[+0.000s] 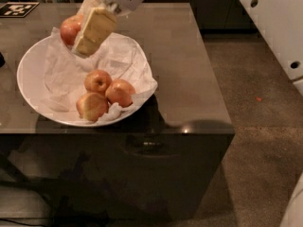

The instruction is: Pick apple from white bowl

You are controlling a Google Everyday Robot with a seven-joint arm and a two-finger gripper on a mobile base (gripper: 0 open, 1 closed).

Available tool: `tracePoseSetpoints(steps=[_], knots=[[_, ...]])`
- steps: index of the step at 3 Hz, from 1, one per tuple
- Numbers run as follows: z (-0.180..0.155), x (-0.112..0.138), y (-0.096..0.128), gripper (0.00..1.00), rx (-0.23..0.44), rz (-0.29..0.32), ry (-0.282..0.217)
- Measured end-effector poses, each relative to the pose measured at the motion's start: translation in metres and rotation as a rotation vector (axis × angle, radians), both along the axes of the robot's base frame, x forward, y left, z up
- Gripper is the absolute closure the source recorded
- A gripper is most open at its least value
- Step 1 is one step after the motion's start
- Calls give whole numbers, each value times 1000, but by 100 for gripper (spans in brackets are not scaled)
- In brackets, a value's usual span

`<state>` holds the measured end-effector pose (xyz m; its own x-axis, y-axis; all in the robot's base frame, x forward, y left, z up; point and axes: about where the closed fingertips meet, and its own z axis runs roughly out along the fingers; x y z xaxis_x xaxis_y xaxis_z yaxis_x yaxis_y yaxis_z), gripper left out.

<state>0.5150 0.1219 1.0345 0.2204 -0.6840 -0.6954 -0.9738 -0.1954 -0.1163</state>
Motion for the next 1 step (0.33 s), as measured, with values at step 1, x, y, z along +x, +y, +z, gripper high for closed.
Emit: tracePoseSetpoints(steps=[1], knots=[[41,-17,10,100,36,34,-49]])
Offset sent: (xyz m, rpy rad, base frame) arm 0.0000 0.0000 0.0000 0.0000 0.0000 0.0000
